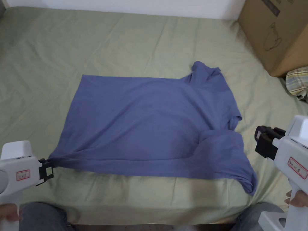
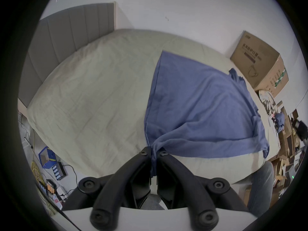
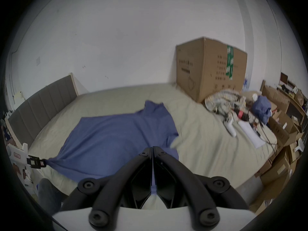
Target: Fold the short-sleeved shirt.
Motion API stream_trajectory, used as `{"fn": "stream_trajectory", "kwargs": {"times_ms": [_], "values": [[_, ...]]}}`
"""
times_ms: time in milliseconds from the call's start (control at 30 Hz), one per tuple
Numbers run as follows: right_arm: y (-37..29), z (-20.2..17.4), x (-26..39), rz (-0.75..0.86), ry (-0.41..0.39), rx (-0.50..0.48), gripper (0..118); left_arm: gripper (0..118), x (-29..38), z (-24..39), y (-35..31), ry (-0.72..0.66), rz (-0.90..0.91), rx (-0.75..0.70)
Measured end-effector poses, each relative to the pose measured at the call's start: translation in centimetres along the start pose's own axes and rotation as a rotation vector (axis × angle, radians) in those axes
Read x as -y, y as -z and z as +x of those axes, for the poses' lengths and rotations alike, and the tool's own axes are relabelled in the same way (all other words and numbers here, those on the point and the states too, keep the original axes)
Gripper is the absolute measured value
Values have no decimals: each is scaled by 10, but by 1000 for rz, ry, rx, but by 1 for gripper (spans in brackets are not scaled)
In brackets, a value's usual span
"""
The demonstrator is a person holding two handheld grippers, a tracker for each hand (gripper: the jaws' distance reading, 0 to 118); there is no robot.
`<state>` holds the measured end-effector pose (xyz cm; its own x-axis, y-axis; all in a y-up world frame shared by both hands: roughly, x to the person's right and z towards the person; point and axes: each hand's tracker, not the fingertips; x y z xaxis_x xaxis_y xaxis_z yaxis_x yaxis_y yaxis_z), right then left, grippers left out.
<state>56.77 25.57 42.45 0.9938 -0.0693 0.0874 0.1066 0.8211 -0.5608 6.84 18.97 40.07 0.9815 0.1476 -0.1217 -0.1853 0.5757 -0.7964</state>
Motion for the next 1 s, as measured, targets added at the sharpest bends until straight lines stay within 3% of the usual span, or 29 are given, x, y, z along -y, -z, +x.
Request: {"fn": "stream_trajectory", "kwargs": {"times_ms": [67,100,133,267,333,433,500,533,600,633,767,1000], "values": [[8,12,6,-91,-3,25,95,2,0,4,-8,9,23,14],[15,18,10,-141,-5,36,109,2,0,6,-10,8,35,17],[22,24,15,-207,-6,29,114,2,-1,7,-12,4,43,19],[52,44,43,-408,-10,16,114,2,-4,9,-13,-19,64,25],[70,48,61,-497,-21,57,114,2,-5,9,-13,-39,67,13],[87,50,77,-536,-31,75,108,2,-5,10,-11,-72,77,1],[91,45,82,-561,-28,77,94,2,-3,15,-9,-82,73,-8],[93,43,82,-564,-32,78,77,2,-3,16,-9,-84,71,-10],[96,45,84,-567,-45,83,21,2,-4,16,-9,-83,70,-10],[98,46,85,-571,-53,87,6,2,-2,11,-2,-81,72,-12],[89,52,80,-571,6,26,5,2,-5,-13,25,-93,71,-29],[57,68,26,-485,14,-65,5,2,-35,-55,57,-173,86,3]]}}
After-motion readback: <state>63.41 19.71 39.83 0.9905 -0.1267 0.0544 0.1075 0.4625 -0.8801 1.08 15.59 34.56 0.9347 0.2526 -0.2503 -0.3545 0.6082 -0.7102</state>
